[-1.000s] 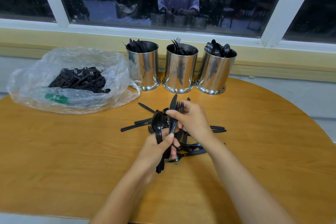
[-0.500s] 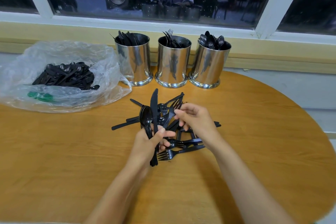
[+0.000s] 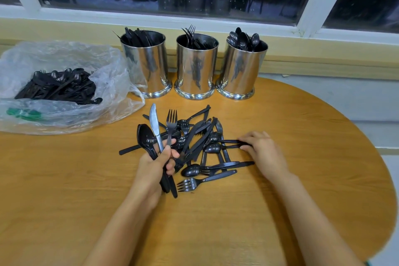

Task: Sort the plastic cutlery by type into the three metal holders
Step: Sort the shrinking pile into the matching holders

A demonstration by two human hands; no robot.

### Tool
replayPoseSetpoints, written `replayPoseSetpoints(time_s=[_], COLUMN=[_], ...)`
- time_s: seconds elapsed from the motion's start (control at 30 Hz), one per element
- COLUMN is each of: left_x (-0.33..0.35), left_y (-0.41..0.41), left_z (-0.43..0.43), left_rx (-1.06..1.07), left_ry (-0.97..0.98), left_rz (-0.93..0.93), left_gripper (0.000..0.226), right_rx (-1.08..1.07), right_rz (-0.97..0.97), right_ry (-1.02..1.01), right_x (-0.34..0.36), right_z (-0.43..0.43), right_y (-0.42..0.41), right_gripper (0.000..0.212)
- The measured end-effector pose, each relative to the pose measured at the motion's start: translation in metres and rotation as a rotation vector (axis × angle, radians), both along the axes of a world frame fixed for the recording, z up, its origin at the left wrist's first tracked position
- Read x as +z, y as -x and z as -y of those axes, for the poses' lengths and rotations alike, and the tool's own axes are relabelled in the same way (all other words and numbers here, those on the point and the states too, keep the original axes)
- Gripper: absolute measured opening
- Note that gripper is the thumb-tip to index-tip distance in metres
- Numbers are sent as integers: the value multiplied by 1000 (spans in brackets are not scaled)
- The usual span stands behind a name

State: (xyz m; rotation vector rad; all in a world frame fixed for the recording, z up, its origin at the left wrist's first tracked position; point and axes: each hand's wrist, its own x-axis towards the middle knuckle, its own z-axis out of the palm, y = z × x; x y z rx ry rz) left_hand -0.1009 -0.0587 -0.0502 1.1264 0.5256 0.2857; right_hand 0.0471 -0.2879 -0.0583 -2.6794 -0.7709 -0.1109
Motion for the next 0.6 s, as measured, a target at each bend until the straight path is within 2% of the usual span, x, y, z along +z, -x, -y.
replayPoseSetpoints(time_s=[0.17,0.33,0.5,0.6], left_x=[0,3,3,5], left_y=[0,-1,-3,-6], left_z=[0,2,1,4], left_rx=[0,-3,3,6], left_ry=[25,50,102,115], left_rz=[8,-4,-28,-21], left_gripper=[24,23,23,25], right_rx=[105,129,95,-46], right_rz=[206,326,212,154], right_ry=[119,176,183,90], right_x=[-8,-7,-4,5], right_z=[-1,-5,-12,-18], right_y=[-3,-10,-15,-14], right_gripper=[23,28,34,33])
